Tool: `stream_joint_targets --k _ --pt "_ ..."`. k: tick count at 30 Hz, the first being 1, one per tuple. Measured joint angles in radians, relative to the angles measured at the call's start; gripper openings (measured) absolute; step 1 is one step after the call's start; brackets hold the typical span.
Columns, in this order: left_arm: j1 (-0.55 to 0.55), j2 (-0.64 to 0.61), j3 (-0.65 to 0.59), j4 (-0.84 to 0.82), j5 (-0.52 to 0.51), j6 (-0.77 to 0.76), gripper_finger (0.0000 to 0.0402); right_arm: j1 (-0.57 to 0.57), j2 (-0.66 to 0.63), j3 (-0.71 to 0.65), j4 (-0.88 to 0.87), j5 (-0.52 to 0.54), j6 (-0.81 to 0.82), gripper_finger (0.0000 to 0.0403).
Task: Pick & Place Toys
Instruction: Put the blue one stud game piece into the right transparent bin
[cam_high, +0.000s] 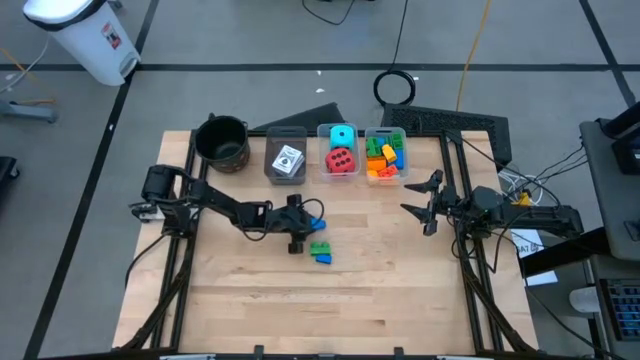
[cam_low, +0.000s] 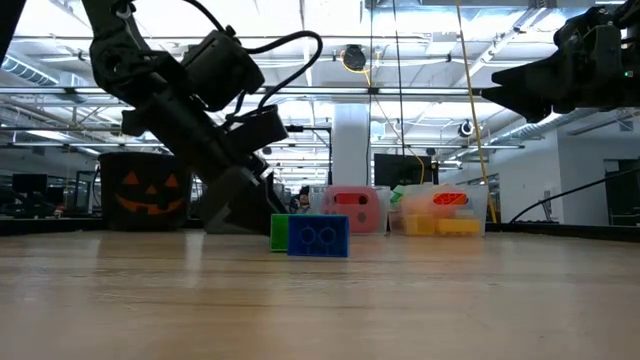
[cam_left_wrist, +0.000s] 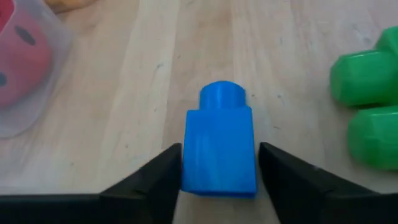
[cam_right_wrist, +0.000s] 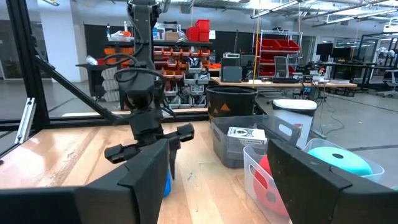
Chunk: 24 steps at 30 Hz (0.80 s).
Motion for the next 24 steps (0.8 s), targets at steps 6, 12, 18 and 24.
stream_joint_targets --k 6,12,18,24 --pt "0.007 -0.001 0.000 0.005 0.000 0.012 0.0129 0.000 0.000 0.000 0.000 0.000 0.000 0.0248" --pt "0.021 -0.085 -0.001 0.010 -0.009 -0.065 0.0129 0.000 0.000 0.000 0.000 0.000 0.000 0.0247" --pt "0.017 -0.196 0.000 0.065 -0.009 -0.195 0.0129 0.000 0.000 0.000 0.034 -0.001 -0.008 0.0249" --pt "0.000 -0.205 0.000 0.121 -0.007 -0.235 0.0129 0.000 0.002 0.000 0.131 -0.051 0.206 0.0248"
